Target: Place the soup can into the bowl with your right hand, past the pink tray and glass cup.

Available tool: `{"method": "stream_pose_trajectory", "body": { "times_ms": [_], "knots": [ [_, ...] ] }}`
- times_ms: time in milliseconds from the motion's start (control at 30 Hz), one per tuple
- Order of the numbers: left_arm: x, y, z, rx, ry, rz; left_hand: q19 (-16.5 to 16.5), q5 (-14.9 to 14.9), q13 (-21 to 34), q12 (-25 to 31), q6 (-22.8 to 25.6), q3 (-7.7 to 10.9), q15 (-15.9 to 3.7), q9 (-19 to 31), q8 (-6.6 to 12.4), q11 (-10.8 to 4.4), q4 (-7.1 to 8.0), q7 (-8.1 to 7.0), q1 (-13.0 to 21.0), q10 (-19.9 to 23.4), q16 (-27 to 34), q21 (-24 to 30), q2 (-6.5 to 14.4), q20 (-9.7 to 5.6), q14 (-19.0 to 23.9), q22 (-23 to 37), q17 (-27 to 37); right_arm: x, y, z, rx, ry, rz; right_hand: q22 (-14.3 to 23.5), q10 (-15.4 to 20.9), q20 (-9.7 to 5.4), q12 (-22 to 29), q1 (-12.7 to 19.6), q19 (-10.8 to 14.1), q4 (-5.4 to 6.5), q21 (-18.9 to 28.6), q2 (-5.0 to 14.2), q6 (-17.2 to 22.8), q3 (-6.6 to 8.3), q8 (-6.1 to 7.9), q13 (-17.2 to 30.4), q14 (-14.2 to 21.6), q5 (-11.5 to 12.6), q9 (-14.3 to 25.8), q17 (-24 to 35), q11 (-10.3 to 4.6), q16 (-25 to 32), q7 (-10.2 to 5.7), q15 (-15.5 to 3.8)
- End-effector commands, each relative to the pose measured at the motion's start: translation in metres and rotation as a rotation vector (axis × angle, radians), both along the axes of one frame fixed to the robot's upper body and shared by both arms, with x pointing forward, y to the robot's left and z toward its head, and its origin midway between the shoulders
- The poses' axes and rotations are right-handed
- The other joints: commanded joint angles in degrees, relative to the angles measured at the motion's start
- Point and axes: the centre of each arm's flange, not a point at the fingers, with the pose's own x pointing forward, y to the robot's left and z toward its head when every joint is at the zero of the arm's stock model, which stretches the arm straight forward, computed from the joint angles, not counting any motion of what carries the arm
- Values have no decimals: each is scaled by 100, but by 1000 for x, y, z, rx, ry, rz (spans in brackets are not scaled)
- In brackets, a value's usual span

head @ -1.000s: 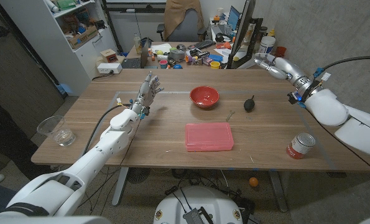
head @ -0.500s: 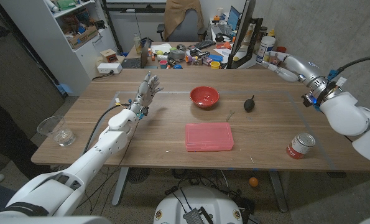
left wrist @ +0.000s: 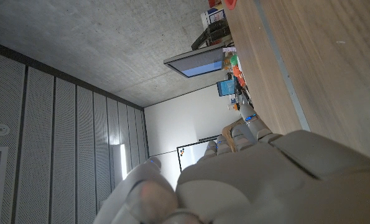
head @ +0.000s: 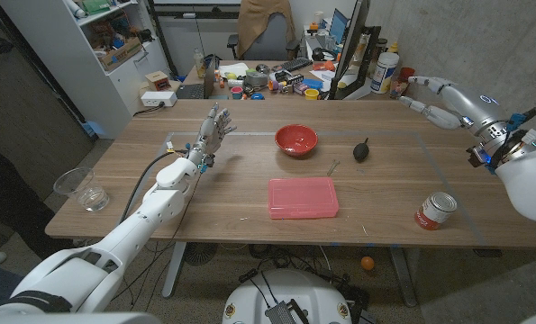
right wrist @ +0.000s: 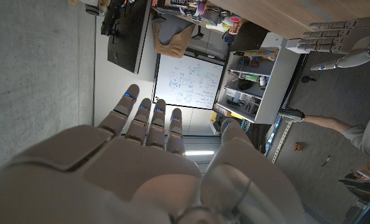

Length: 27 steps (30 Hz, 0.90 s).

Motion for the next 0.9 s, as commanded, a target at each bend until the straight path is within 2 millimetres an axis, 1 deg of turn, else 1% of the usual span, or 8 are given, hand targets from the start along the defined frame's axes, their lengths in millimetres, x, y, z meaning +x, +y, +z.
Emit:
{"method": "stream_pose_trajectory", "body": {
  "times_ms": [33,200,267,367,400,767,867,900],
  "knots": [
    [1,-7,2,17,-5,-15,-1803,22,19,16,-1641,-3,2,17,32,-1,-6,-20,10,-1721,21,-25,729,21,-1638,16,11,-42,-23,-16,-8,-23,-134,17,15,29,-22,63,77,-53,-35,-65,-31,-4,-33,22,21,-11,20,26,-66,-10,-29,3],
    [1,-11,3,24,-6,-24,-1802,27,19,19,-1645,-2,4,17,31,2,-6,-18,10,-1715,21,-29,731,14,-1636,16,11,-56,-29,-20,-7,-34,-190,16,33,59,-22,94,120,-90,-33,-96,-22,-12,-34,23,43,-9,21,26,-38,-6,-34,-28],
    [0,-12,2,26,-6,-27,-1804,28,19,18,-1652,-2,7,17,28,5,-6,-21,10,-1717,19,-31,731,14,-1643,17,11,-61,-32,-22,-9,-34,-215,16,21,69,-31,110,132,-112,-39,-120,-23,-21,-38,23,43,-6,21,27,-84,-9,-44,-33],
    [0,-13,2,27,-7,-32,-1801,31,19,17,-1648,-2,5,17,29,6,-5,-16,10,-1721,19,-33,732,14,-1643,17,11,-69,-36,-25,-8,-31,-263,16,20,91,-36,120,145,-129,-42,-138,-29,-29,-43,24,31,-5,21,28,-67,-16,-62,-41],
    [0,-14,2,27,-7,-32,-1799,31,19,17,-1649,-2,8,17,29,9,-5,-16,10,-1720,20,-33,732,17,-1641,17,11,-72,-38,-27,-5,-28,-277,16,6,104,-44,127,140,-141,-51,-154,-36,-37,-48,24,20,-3,22,29,-96,-21,-71,-43],
    [1,-15,2,28,-7,-32,-1801,39,18,17,-1649,-1,13,17,29,19,-5,-12,10,-1722,20,-43,733,23,-1640,17,11,-97,-53,-42,37,-4,-348,18,-110,148,-100,118,127,-170,-88,-221,-153,-87,-96,27,-53,-1,25,38,-88,-43,-118,-46],
    [1,-16,3,30,-6,-33,-1806,42,18,17,-1645,0,7,17,31,13,-5,-11,11,-1721,21,-47,733,26,-1637,17,11,-100,-54,-46,43,12,-352,18,-122,270,-107,102,161,-173,-90,-243,-192,-112,-107,28,-59,2,27,42,-88,-37,-132,-41],
    [2,-17,3,31,-6,-34,-1805,42,18,18,-1645,1,10,17,31,17,-5,-12,11,-1720,20,-47,734,27,-1639,17,11,-100,-54,-47,42,17,-351,19,-132,348,-113,88,223,-172,-76,-256,-213,-130,-111,29,-60,3,28,45,-90,-33,-144,-46]
  ]
}}
